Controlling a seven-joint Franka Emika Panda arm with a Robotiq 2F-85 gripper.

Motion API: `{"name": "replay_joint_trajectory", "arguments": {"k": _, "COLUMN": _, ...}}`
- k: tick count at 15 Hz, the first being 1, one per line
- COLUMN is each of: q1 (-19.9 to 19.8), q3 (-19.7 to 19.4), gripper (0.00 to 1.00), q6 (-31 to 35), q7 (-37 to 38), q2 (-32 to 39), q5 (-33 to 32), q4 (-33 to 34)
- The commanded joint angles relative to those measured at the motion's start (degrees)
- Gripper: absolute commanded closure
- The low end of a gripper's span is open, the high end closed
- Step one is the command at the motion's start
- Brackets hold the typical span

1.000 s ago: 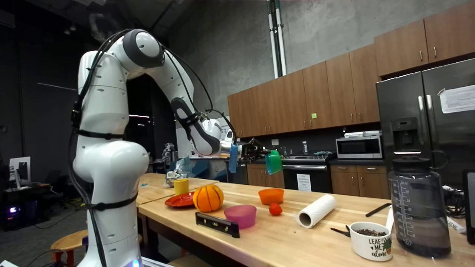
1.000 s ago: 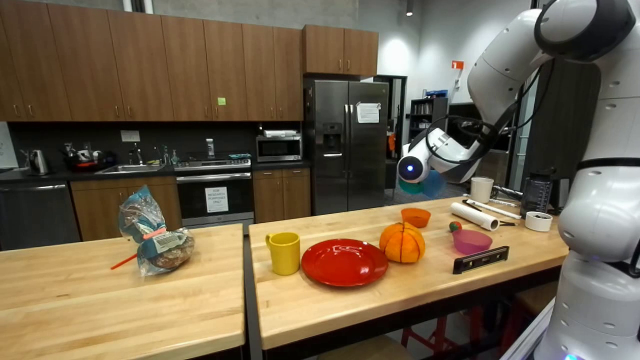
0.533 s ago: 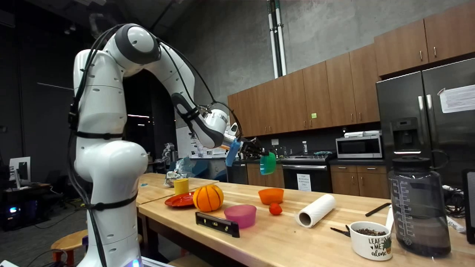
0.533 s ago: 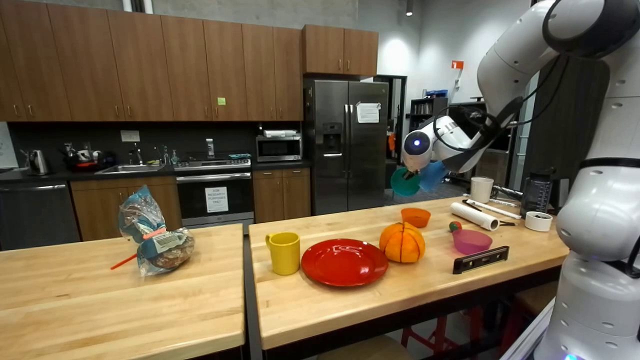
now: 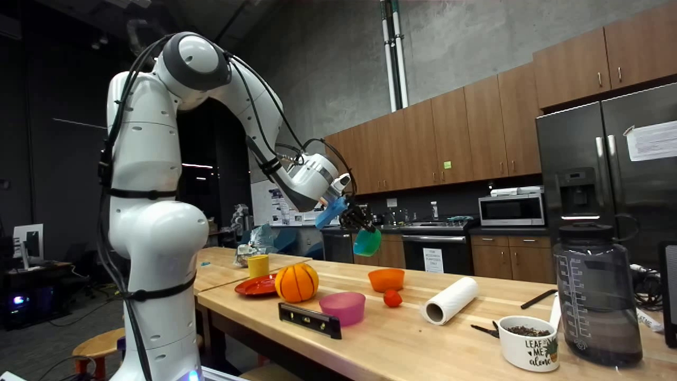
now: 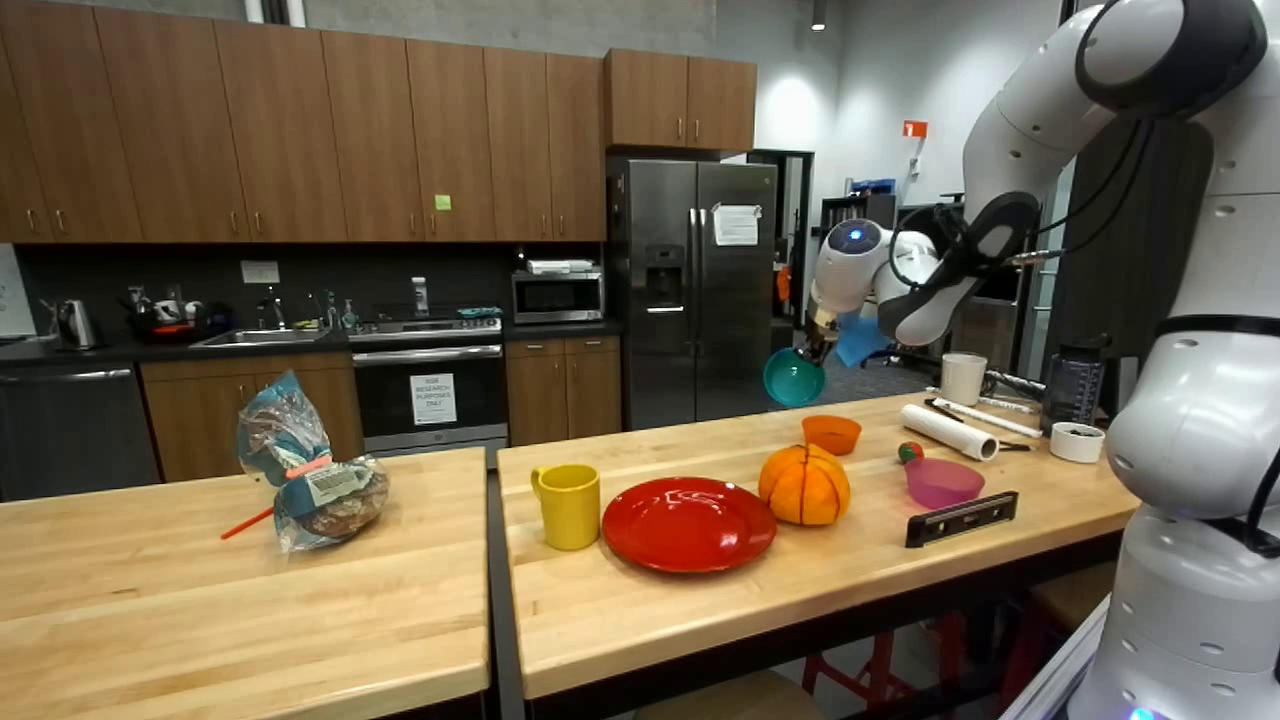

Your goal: Pour the objects from the green bowl into the orange bowl

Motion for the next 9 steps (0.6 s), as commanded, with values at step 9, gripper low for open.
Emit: {"name": "replay_joint_trajectory", "arguments": {"k": 9, "q1": -12.0, "q3": 20.4, "gripper": 0.99, "q6": 8.7, "q7": -41.4, "q2": 7.8, "q5": 58.8, "q4": -7.5}}
